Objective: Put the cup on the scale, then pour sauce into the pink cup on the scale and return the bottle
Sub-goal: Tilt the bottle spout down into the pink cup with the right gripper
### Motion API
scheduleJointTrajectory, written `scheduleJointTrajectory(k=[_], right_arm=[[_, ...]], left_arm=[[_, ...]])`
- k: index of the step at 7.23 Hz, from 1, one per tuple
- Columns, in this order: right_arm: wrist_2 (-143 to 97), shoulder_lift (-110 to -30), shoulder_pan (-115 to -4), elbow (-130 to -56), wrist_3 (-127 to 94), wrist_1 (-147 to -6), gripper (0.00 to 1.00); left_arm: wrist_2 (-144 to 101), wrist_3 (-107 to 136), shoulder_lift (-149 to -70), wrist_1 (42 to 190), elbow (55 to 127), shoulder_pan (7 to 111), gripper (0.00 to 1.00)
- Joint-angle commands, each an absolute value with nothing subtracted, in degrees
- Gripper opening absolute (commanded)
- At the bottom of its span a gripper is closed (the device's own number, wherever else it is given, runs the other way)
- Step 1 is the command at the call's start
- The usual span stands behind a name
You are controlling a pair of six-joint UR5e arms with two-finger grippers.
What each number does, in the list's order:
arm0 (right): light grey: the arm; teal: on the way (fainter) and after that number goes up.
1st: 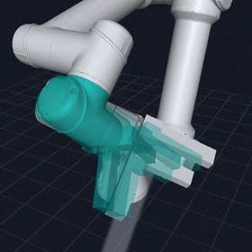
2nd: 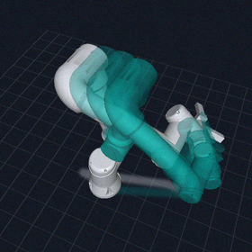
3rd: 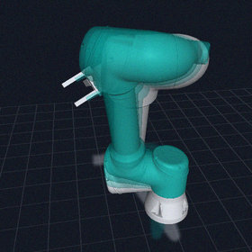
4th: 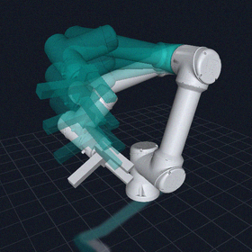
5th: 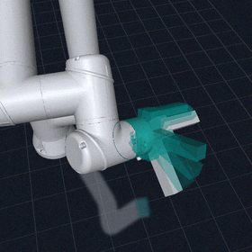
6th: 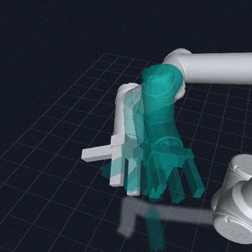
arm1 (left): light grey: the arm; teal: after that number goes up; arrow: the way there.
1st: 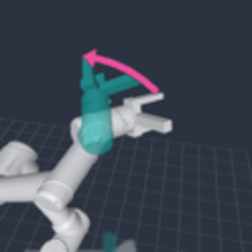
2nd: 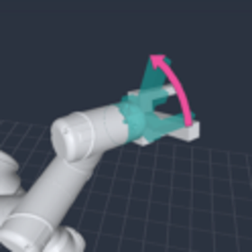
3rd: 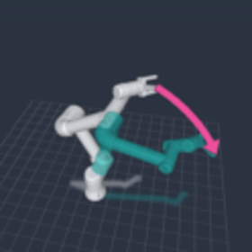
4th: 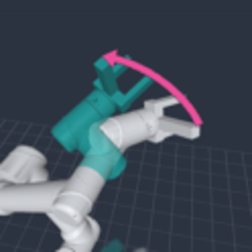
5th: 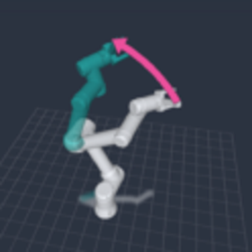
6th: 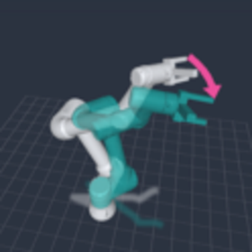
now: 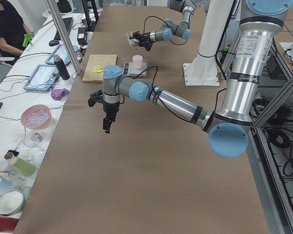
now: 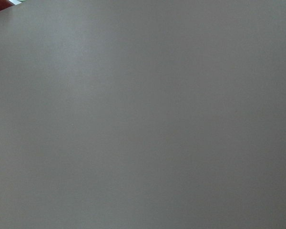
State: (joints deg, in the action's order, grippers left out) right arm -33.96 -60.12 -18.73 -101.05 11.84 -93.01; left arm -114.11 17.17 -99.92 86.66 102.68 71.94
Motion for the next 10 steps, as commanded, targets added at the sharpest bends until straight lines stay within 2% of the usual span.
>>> scheduleJointTrajectory(k=[1, 7, 10], right_arm=[[-32.2, -59.9, -18.7, -100.6, 17.9, -93.1, 0.0], [-30.9, -58.9, -18.7, -100.5, 23.2, -92.9, 0.0], [-36.3, -59.6, -19.2, -100.5, 6.6, -85.2, 0.0]], left_arm=[[-114.0, 16.0, -99.5, 86.7, 102.0, 72.6, 0.98], [-114.0, 16.0, -99.5, 86.7, 101.8, 72.6, 0.98], [-114.0, 16.0, -99.8, 86.7, 101.9, 72.9, 0.98]])
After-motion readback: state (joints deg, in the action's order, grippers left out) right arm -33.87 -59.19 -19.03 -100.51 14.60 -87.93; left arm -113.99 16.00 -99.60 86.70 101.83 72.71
